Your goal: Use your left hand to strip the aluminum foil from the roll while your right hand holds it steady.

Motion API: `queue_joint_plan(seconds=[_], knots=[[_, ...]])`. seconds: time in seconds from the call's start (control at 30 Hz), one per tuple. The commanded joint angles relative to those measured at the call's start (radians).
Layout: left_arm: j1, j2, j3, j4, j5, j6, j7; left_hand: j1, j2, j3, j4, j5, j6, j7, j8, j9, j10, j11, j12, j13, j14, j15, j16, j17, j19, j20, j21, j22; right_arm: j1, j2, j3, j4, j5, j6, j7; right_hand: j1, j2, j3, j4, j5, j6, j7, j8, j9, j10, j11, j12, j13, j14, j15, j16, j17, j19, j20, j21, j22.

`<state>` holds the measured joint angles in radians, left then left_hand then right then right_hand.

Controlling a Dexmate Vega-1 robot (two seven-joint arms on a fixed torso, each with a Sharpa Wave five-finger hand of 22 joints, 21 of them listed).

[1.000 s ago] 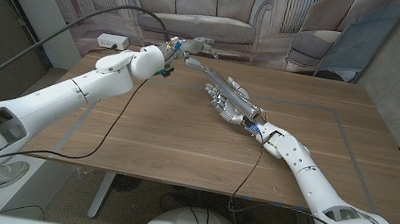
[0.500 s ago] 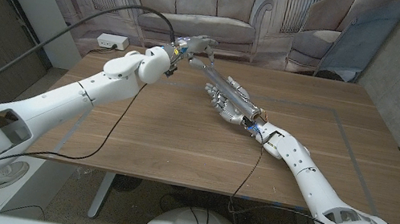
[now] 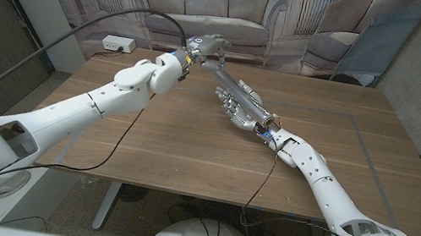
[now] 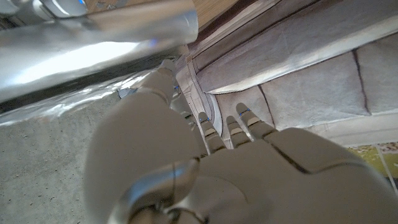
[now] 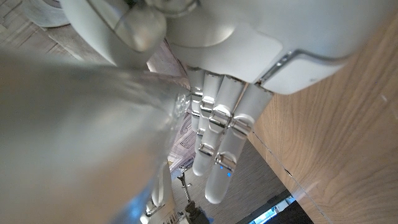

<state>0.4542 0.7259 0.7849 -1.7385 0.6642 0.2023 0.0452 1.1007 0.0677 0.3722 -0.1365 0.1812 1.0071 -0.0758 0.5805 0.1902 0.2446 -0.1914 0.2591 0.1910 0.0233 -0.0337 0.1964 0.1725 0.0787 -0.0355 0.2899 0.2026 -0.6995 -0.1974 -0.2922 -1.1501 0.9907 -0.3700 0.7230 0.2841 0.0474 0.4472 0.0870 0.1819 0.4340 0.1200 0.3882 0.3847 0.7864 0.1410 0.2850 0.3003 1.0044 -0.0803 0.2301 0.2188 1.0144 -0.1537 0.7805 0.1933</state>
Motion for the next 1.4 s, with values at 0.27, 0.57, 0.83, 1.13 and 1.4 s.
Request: queue_joint_plan(seconds=[0.27, 0.57, 0.83, 1.13, 1.4], knots=[[0.004, -0.029, 0.002, 0.041, 0.008, -0.038, 0.058, 0.001, 0.049, -0.008, 0.013, 0.002, -0.040, 0.042, 0.005, 0.046, 0.003, 0.016, -0.014, 0.002, -0.008, -0.101, -0.006, 0.001, 0.004, 0.004, 0.009, 0.004, 0.003, -0.009, -0.004, -0.002, 0.002, -0.018, 0.009, -0.015, -0.003, -0.001, 0.007, -0.005, 0.001, 0.006, -0.011, -0.007, 0.010, 0.028, 0.002, 0.002, -0.003, 0.012, 0.004, 0.000, 0.019, 0.002, 0.002, 0.001], [0.011, -0.038, -0.011, 0.051, -0.017, -0.075, 0.113, -0.002, 0.068, -0.012, 0.018, 0.001, -0.079, 0.059, 0.013, 0.079, 0.000, 0.034, -0.023, 0.004, -0.018, -0.089, -0.011, 0.001, 0.000, 0.009, 0.010, 0.005, 0.028, 0.001, -0.013, 0.055, -0.006, 0.013, 0.067, -0.067, -0.044, -0.034, 0.026, -0.012, -0.004, 0.011, -0.025, -0.017, 0.007, 0.043, -0.001, 0.002, -0.007, 0.034, 0.001, -0.003, 0.026, 0.025, -0.001, -0.001], [0.012, -0.043, -0.020, 0.047, -0.024, -0.093, 0.145, -0.003, 0.075, -0.013, 0.018, 0.001, -0.108, 0.067, 0.020, 0.106, 0.000, 0.035, -0.028, 0.006, -0.020, -0.084, -0.012, 0.001, -0.001, 0.005, 0.012, 0.006, 0.042, 0.012, -0.014, 0.094, -0.009, 0.041, 0.108, -0.109, -0.070, -0.058, 0.042, -0.008, -0.006, 0.009, -0.036, -0.024, 0.002, 0.046, -0.006, 0.000, -0.019, 0.044, -0.005, -0.005, 0.001, 0.046, -0.018, -0.004], [0.010, -0.049, -0.028, 0.049, -0.047, -0.107, 0.151, -0.004, 0.079, -0.012, 0.018, 0.000, -0.116, 0.067, 0.032, 0.128, 0.003, 0.040, -0.029, 0.007, -0.022, -0.084, -0.013, 0.002, -0.001, 0.003, 0.014, 0.006, 0.035, 0.009, -0.010, 0.082, -0.006, 0.032, 0.095, -0.116, -0.067, -0.059, 0.044, -0.006, -0.005, 0.008, -0.039, -0.027, -0.003, 0.048, -0.010, -0.004, -0.022, 0.047, -0.006, -0.005, -0.001, 0.052, -0.021, -0.005], [0.017, -0.050, -0.037, 0.042, -0.063, -0.118, 0.172, -0.002, 0.085, -0.008, 0.018, 0.000, -0.128, 0.077, 0.042, 0.148, 0.008, 0.046, -0.030, 0.008, -0.021, -0.085, -0.013, 0.002, -0.001, 0.000, 0.015, 0.007, 0.029, 0.002, -0.010, 0.065, -0.004, 0.013, 0.076, -0.122, -0.064, -0.060, 0.047, -0.004, -0.006, 0.007, -0.042, -0.028, -0.004, 0.050, -0.012, -0.007, -0.025, 0.054, -0.006, -0.006, 0.005, 0.055, -0.020, -0.005]])
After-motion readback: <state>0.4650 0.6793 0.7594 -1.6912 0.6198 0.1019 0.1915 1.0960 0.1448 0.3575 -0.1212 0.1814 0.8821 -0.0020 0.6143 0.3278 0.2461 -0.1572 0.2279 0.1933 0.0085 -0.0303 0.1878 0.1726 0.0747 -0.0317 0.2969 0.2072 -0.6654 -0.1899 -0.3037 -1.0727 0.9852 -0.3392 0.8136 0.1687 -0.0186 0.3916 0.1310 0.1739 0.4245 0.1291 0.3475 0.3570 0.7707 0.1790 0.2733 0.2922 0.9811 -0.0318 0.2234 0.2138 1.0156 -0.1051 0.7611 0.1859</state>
